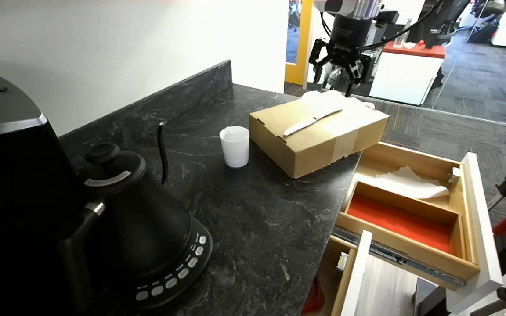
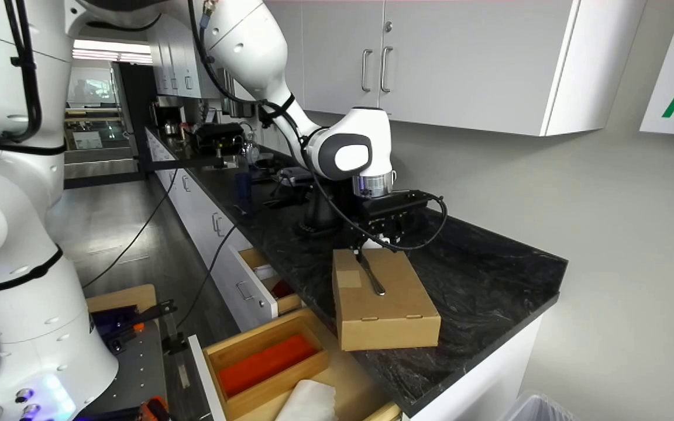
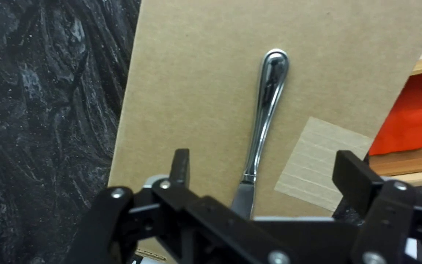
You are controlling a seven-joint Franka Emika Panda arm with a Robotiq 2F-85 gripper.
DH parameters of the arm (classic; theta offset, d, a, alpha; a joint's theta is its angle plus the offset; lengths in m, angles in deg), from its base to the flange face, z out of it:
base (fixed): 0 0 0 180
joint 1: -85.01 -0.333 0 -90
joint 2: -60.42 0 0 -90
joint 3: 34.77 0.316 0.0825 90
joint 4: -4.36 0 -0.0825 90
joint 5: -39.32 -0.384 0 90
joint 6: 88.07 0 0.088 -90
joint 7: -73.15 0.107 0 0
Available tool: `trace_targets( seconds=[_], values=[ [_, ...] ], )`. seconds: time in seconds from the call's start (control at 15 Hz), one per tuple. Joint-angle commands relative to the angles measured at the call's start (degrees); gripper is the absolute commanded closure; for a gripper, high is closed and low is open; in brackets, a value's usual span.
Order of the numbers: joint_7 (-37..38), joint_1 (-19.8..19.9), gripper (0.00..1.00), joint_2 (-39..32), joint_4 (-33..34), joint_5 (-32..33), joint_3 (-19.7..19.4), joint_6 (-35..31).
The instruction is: Move the knife from the top of the box to the left compartment of the drawer
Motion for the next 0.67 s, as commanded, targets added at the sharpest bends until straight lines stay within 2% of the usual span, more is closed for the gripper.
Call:
trace_targets(
  seconds=[0.0,0.6],
  values=[
    [-2.7,2.5,0.0,-4.0,4.3,-1.3,2.3,0.8],
    [-3.0,5.1,0.0,-9.0,5.7,-4.1,5.8,2.6]
  ],
)
